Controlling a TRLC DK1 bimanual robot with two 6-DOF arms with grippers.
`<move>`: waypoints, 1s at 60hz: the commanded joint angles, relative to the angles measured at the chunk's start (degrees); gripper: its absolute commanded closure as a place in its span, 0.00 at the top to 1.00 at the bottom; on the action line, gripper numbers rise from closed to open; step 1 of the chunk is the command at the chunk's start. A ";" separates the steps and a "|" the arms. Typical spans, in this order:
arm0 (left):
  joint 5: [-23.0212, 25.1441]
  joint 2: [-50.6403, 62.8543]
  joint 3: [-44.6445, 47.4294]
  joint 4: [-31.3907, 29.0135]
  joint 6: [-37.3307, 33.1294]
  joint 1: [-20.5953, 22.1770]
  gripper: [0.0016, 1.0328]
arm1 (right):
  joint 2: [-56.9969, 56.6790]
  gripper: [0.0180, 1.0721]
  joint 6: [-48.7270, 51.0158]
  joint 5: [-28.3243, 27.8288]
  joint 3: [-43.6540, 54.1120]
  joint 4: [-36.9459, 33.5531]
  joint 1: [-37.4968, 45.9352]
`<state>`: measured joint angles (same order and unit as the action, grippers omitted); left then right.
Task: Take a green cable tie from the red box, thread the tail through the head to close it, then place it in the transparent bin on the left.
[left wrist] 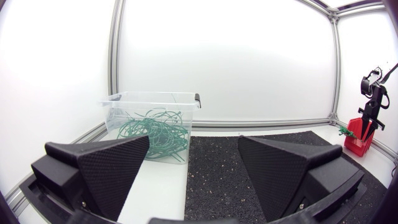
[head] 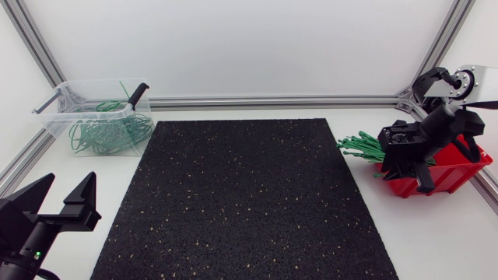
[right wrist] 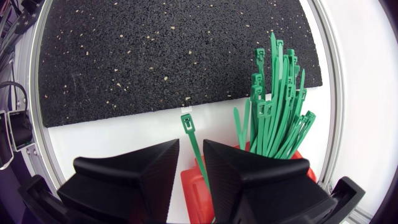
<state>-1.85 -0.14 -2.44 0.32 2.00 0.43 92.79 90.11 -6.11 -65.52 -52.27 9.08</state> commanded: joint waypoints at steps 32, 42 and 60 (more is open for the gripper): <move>-0.61 -0.56 2.26 -1.11 1.25 0.10 0.96 | -1.91 0.05 1.74 -0.22 1.62 -0.64 -0.64; -0.61 -0.47 2.26 -1.11 1.25 0.10 0.96 | -4.90 0.05 0.95 -1.45 1.09 -0.55 -1.70; -0.61 -0.47 2.26 -1.28 1.34 0.63 0.96 | -9.03 0.05 -4.94 -8.66 -7.61 -6.88 -2.49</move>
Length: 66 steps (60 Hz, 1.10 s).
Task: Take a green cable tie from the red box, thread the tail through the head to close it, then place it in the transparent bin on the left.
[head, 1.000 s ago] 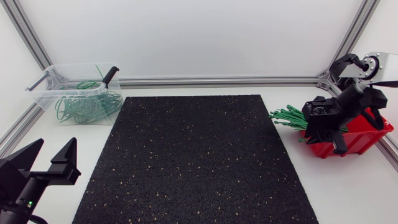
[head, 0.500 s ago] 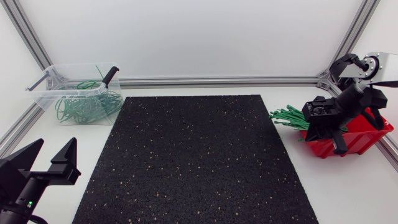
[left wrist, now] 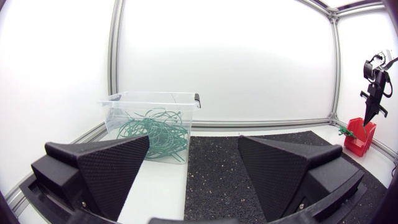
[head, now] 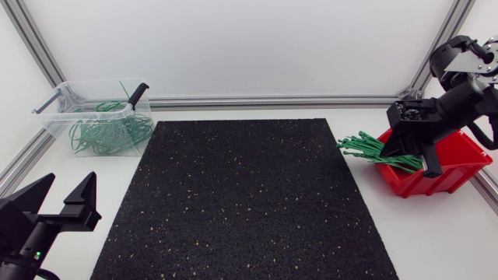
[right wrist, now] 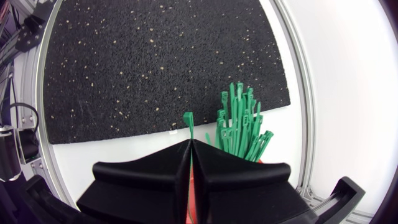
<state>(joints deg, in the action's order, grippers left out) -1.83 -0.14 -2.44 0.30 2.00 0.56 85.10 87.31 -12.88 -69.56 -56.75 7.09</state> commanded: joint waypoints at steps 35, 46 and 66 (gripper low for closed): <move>-0.64 -0.56 2.26 -1.35 1.25 0.59 0.96 | 4.64 0.05 -21.04 -26.14 -27.21 -24.72 0.38; -0.64 -0.56 2.26 -1.35 1.25 0.67 0.96 | 5.95 0.05 -28.25 -29.04 -28.09 -25.87 -1.12; -0.64 -0.56 2.26 -1.44 1.25 0.76 0.96 | 5.43 0.05 -33.52 -30.88 -21.93 -25.95 -7.09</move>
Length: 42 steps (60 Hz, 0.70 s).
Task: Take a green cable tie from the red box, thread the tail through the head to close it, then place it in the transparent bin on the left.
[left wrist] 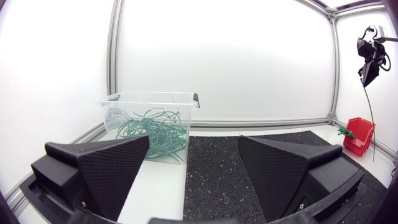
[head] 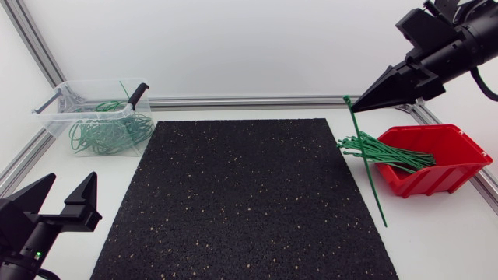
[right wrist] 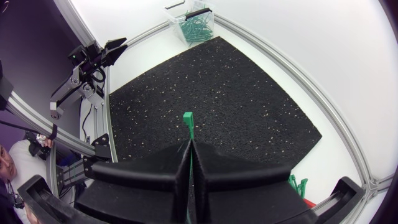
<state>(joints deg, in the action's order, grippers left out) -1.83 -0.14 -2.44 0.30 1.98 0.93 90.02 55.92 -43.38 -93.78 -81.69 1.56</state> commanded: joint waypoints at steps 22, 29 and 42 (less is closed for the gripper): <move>-0.64 -0.56 2.26 -1.53 1.27 0.39 0.96 | 0.42 0.05 -6.97 -2.42 7.20 0.39 -6.84; -0.64 -0.56 2.17 -1.53 1.27 0.57 0.96 | 0.42 0.05 -8.72 -2.77 8.35 1.45 -8.59; -0.28 -0.74 1.82 -1.88 1.71 0.57 0.96 | 0.16 0.05 -12.42 -4.44 9.49 4.17 -12.72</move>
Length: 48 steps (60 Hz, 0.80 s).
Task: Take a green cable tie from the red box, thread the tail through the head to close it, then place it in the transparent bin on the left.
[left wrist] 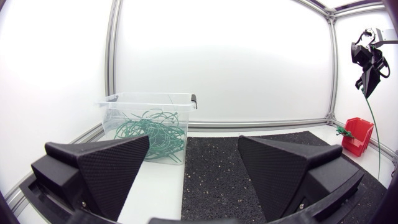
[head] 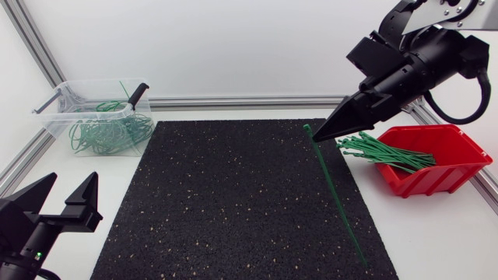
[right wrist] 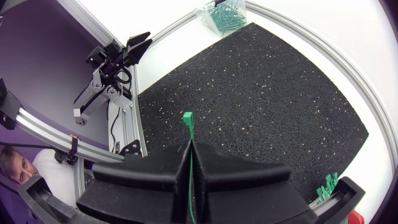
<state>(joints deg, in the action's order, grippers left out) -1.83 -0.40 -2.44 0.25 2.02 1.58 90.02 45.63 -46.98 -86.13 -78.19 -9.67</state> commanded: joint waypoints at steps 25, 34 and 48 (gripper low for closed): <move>9.30 13.76 -13.65 -10.97 6.77 2.02 0.96 | -0.11 0.05 -7.83 -6.02 5.88 8.23 -7.99; 16.41 25.63 -19.80 -13.43 8.35 2.46 0.93 | -0.46 0.05 -11.00 -7.60 8.96 13.42 -9.84; 26.52 44.88 -31.31 -19.50 4.66 3.51 0.91 | 0.60 0.05 -12.67 -10.41 10.89 17.46 -10.02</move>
<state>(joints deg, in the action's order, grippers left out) 21.93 40.53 -29.89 -18.55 8.40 4.43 90.02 34.24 -56.36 -76.73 -61.43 -19.44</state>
